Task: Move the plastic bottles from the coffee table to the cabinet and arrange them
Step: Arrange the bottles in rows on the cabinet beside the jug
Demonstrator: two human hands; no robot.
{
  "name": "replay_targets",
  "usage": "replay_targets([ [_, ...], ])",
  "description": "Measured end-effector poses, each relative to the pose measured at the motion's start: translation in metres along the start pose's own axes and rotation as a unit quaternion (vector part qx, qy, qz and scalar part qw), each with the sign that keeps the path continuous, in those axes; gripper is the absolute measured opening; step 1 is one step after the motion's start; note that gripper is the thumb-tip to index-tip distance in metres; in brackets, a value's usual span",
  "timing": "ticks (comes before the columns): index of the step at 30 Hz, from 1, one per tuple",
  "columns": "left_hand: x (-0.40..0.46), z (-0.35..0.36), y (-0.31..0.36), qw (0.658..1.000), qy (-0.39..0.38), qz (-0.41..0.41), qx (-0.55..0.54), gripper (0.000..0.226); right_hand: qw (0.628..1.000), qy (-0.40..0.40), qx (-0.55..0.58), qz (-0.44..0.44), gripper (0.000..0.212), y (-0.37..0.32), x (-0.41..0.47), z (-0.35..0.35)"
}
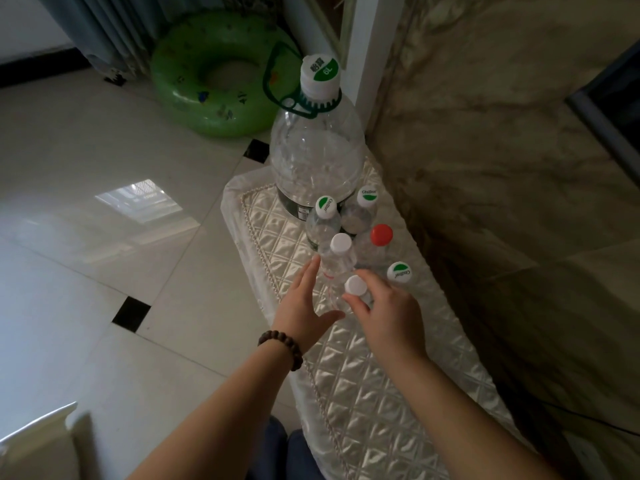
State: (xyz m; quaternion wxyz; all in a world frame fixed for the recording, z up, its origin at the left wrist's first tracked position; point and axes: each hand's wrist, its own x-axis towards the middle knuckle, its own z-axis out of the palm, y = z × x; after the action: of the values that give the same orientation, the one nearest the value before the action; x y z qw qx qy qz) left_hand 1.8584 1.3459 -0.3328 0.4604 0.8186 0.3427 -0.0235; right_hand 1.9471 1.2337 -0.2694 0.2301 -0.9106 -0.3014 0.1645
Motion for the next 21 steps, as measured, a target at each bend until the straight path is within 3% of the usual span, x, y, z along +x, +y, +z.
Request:
replay_targets([
  [8, -0.014, -0.005, -0.001, 1.000, 0.001, 0.007, 0.028, 0.099, 0.999, -0.014, 0.035, 0.018, 0.056, -0.002, -0.015, -0.008],
  [13, -0.048, -0.001, -0.006, 0.999, 0.008, 0.017, 0.037, 0.086, 0.998, 0.040, 0.038, 0.038, 0.061, 0.009, -0.049, -0.026],
  [21, -0.119, 0.029, 0.021, 0.988, -0.041, 0.134, 0.069, 0.075, 0.981, 0.150, 0.024, 0.121, 0.051, 0.068, -0.154, -0.086],
])
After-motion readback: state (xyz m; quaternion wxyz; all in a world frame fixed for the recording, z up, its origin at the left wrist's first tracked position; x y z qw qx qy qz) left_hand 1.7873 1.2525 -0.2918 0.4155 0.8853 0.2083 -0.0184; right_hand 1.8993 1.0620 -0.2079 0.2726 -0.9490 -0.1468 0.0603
